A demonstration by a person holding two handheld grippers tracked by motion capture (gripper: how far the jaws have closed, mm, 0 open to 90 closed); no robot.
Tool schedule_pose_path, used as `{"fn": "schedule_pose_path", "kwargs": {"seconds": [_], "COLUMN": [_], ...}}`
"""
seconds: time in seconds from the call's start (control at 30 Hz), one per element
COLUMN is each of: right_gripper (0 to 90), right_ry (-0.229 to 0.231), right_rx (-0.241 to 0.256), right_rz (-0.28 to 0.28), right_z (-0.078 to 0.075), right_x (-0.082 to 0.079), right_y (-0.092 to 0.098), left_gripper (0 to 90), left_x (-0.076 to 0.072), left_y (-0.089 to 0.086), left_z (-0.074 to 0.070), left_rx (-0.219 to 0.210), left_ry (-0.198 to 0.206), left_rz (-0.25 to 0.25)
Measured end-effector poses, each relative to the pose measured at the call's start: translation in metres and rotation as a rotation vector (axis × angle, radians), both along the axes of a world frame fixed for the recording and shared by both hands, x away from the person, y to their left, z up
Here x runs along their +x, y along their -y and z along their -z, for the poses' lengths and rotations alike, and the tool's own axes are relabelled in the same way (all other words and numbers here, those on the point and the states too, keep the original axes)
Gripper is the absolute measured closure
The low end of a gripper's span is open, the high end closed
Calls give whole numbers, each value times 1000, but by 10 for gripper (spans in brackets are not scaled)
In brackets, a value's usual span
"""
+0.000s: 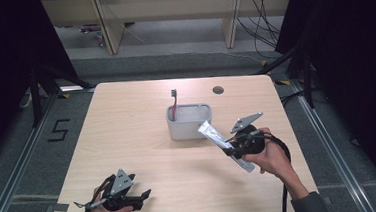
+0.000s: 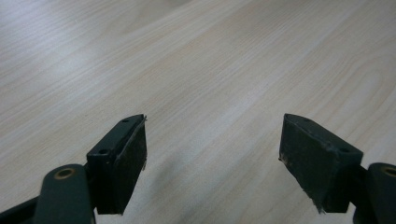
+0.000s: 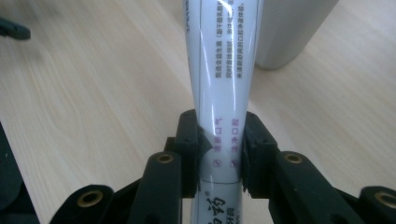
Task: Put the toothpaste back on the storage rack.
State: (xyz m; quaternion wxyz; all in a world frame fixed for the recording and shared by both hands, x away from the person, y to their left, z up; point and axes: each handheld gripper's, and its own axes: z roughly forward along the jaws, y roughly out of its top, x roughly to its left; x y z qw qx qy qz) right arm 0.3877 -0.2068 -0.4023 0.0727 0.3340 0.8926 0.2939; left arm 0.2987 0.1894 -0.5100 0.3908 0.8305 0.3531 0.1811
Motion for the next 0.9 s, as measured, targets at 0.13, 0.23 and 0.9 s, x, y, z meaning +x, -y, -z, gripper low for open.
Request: {"fn": "schedule_pose_path", "kwargs": {"seconds": [0.13,0.23,0.9], "right_gripper": [724,723,723], "right_ry": [56,86,203], "right_rx": [46,86,232], "right_rz": [-8,-17,44], "right_z": [-4,-10,-38], "right_x": [3,8,37], "right_y": [1,0,-20], "left_gripper": [226,224,189], "left_x": [0,0,1], "left_y": [0,0,-1], "left_z": [0,0,1], "left_rx": [0,-2,-8], "left_ry": [-1,-6,-20], "left_rz": [1,4,-5]}}
